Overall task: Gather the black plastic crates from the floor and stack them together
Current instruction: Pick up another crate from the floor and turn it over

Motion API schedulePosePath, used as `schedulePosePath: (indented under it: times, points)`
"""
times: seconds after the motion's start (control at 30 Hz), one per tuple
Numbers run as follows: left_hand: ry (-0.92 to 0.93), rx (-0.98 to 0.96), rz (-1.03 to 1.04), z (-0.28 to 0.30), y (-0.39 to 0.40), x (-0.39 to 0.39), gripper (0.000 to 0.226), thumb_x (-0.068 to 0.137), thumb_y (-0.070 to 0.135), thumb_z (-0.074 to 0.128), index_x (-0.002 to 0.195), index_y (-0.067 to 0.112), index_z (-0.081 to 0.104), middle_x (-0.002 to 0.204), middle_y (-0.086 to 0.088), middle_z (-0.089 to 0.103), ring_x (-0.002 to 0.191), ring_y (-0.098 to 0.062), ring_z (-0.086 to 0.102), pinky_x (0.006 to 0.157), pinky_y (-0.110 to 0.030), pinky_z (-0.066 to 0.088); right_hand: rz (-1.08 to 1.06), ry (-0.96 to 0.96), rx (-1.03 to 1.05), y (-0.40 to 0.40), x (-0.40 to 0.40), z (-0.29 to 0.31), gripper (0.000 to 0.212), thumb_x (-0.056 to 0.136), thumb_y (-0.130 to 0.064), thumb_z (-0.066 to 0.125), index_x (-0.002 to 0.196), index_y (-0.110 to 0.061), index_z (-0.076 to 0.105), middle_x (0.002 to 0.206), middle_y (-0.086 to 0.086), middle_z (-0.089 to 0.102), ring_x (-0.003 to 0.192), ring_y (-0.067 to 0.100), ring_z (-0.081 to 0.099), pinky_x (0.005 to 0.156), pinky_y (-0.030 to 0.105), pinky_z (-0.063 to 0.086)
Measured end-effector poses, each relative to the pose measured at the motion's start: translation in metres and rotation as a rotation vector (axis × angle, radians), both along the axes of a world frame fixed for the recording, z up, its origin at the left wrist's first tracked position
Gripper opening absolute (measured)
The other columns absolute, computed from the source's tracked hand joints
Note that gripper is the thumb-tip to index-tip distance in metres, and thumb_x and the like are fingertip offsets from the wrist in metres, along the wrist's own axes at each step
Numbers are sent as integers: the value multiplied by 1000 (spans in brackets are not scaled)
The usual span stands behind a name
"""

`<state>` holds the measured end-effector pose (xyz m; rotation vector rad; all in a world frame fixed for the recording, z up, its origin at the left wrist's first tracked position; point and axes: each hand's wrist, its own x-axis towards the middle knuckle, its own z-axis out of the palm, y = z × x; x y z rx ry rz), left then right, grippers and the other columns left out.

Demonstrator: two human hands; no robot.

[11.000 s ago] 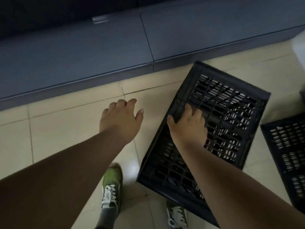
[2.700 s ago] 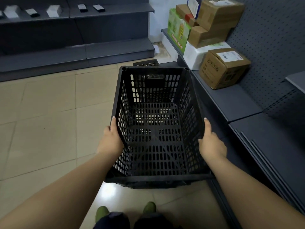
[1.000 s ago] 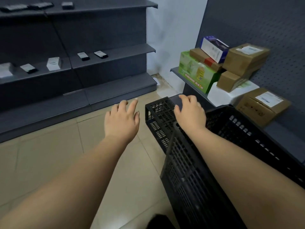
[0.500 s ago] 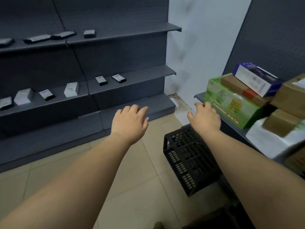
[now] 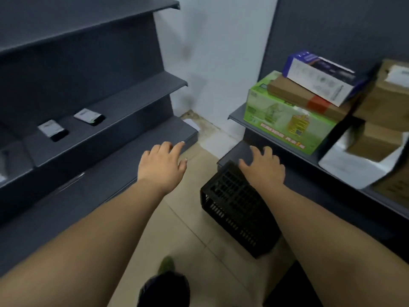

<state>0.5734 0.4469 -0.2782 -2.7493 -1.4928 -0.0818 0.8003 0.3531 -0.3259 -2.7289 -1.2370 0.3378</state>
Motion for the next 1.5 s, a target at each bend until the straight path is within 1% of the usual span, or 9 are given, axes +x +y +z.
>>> schedulePosePath:
  times: [0.2, 0.4, 0.7, 0.93, 1.1, 1.2, 1.33, 1.43, 1.5]
  points:
    - [83, -76, -290, -30, 85, 60, 53, 97, 45, 33, 146, 27, 29, 136, -7, 47, 121, -29, 44, 95, -43, 37, -377, 95, -61, 0, 20, -41, 68, 92, -63, 35, 150, -32, 22, 154, 8, 21, 135, 35, 30, 102, 50, 34]
    - [74, -215, -429, -110, 108, 133, 54, 96, 41, 40, 146, 22, 34, 138, -9, 43, 121, -30, 42, 97, -41, 36, -548, 128, -95, -23, 25, -112, 68, 89, -64, 39, 149, -36, 24, 154, 5, 22, 136, 33, 29, 104, 50, 32]
    - [143, -254, -622, -315, 112, 212, 59, 92, 46, 47, 145, 23, 35, 133, -7, 47, 117, -29, 47, 91, -42, 42, -497, 103, -178, -17, 63, -284, 76, 87, -69, 38, 150, -40, 7, 158, 1, 16, 143, 28, 16, 109, 48, 27]
    - [319, -345, -751, -495, 114, 222, 79, 85, 65, 46, 150, 33, 15, 153, -7, 20, 140, -29, 20, 110, -47, 28, -443, 146, -229, -2, 51, -451, 86, 83, -71, 45, 151, -41, 2, 160, 3, 10, 145, 32, 9, 114, 53, 18]
    - [451, -393, -758, -583, 123, 221, 88, 72, 84, 32, 145, 49, -4, 158, -2, 0, 144, -30, -2, 115, -55, 12, -454, 126, -230, 7, 38, -537, 88, 76, -77, 43, 151, -42, 14, 159, 7, 19, 143, 40, 15, 113, 58, 15]
    - [384, -441, -770, -607, 130, 218, 102, 54, 95, 19, 145, 52, 1, 158, -1, 3, 144, -31, -6, 115, -58, 7, -449, 45, -180, 7, 37, -562, 85, 71, -79, 37, 145, -37, 38, 151, 13, 36, 134, 46, 32, 106, 65, 24]
    - [348, -374, -855, -612, 133, 208, 114, 50, 97, 20, 149, 44, 0, 159, -7, 5, 144, -36, -7, 113, -62, 6, -395, -12, -242, 0, 32, -571, 94, 66, -81, 47, 148, -36, 32, 153, 15, 30, 135, 48, 28, 106, 66, 20]
    - [400, -324, -888, -611, 133, 207, 102, 70, 82, 41, 148, 44, -11, 158, -8, 0, 144, -36, -9, 113, -62, 10, -432, -19, -259, 4, 33, -572, 96, 65, -46, 81, 147, -39, 31, 152, 16, 32, 135, 48, 29, 104, 69, 23]
    - [400, -292, -905, -607, 133, 210, 95, 77, 71, 47, 148, 43, -10, 158, -9, 4, 144, -37, -6, 113, -60, 17, -448, -2, -278, 6, 32, -568, 92, 70, -35, 80, 146, -42, 29, 153, 14, 29, 137, 46, 27, 103, 69, 23]
